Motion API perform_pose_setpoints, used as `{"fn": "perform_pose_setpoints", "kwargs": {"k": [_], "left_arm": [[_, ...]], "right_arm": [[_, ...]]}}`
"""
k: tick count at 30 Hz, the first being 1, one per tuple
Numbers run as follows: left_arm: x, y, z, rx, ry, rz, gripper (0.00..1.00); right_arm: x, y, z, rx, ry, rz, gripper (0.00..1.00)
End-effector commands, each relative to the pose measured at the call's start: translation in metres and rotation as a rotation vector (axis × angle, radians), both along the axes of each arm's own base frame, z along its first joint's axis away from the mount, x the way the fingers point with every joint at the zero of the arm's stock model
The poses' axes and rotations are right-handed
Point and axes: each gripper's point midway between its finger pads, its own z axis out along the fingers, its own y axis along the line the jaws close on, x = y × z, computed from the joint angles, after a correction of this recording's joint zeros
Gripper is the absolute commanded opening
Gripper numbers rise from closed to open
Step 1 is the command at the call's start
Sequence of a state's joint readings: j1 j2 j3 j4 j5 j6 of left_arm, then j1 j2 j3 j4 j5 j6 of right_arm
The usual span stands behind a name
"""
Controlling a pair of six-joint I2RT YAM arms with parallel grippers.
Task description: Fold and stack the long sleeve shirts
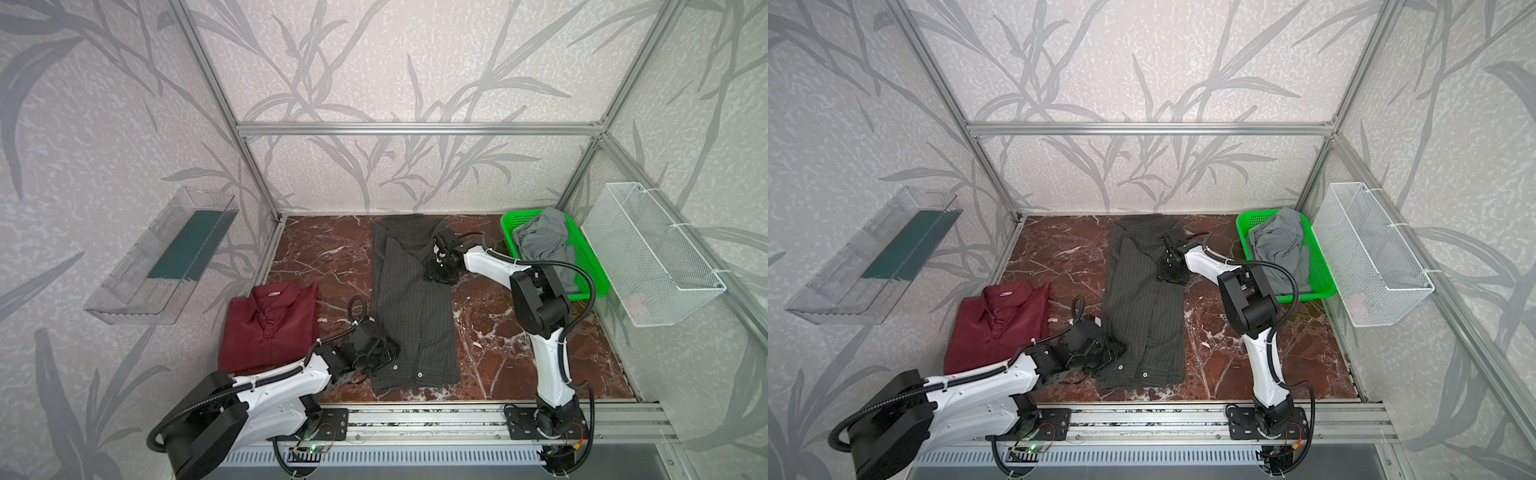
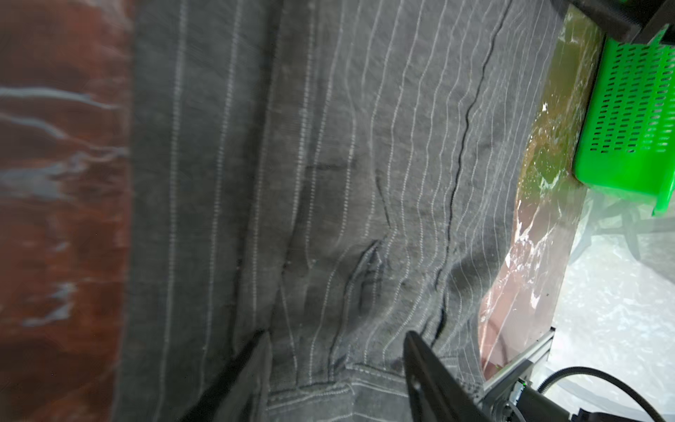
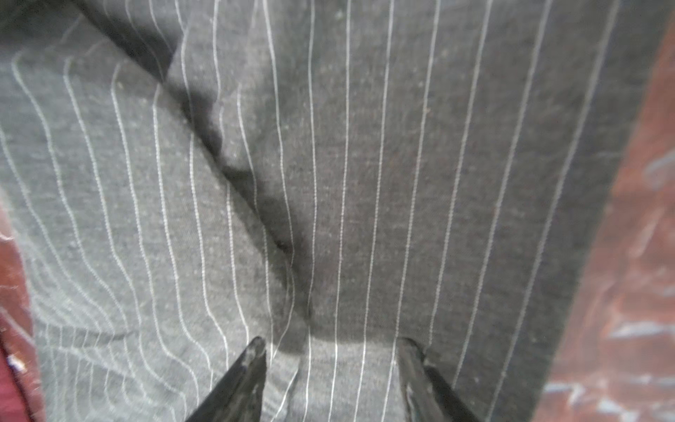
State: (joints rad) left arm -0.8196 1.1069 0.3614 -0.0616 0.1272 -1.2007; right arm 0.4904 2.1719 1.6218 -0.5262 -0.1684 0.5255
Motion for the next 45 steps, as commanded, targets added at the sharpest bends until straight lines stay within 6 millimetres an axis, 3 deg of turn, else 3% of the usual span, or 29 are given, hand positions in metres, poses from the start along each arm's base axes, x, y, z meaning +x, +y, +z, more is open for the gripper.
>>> {"fn": "perform_pose_setpoints", "kwargs": {"k": [1, 6, 9, 11, 19, 25, 30, 34, 37, 45], "left_arm": [[0.004, 0.012, 0.013, 0.093, -0.029, -0.003, 0.71], [0.002, 0.054, 0.036, 0.2, -0.123, 0.052, 0.8], [-0.005, 0.061, 0.041, 0.182, -0.139, 0.052, 0.82], [-0.013, 0.066, 0.034, 0.193, -0.102, 0.051, 0.82], [-0.054, 0.069, -0.008, 0.155, 0.099, 0.012, 0.79], [-0.085, 0.07, -0.029, 0.059, 0.199, 0.028, 0.72], [-0.091, 0.076, -0.029, 0.012, 0.192, 0.069, 0.71], [-0.095, 0.076, -0.034, 0.005, 0.21, 0.08, 0.7], [-0.093, 0.074, -0.036, 0.009, 0.207, 0.083, 0.7], [-0.089, 0.066, -0.047, 0.035, 0.228, 0.068, 0.65]], "right_arm": [[-0.009, -0.014, 0.021, -0.04, -0.024, 0.036, 0.6], [-0.046, -0.014, 0.062, 0.07, -0.065, 0.066, 0.64], [-0.083, -0.017, 0.07, 0.084, -0.05, 0.103, 0.65], [-0.11, -0.021, 0.075, 0.084, -0.05, 0.12, 0.67], [-0.22, -0.045, 0.052, 0.092, 0.081, 0.133, 0.67], [-0.281, -0.048, 0.033, 0.146, 0.189, 0.097, 0.67], [-0.312, -0.045, 0.021, 0.161, 0.239, 0.079, 0.67], [-0.326, -0.043, 0.006, 0.161, 0.267, 0.043, 0.67], [-0.326, -0.041, -0.003, 0.169, 0.276, 0.019, 0.67], [-0.321, -0.012, -0.012, 0.286, 0.265, 0.013, 0.65]]}}
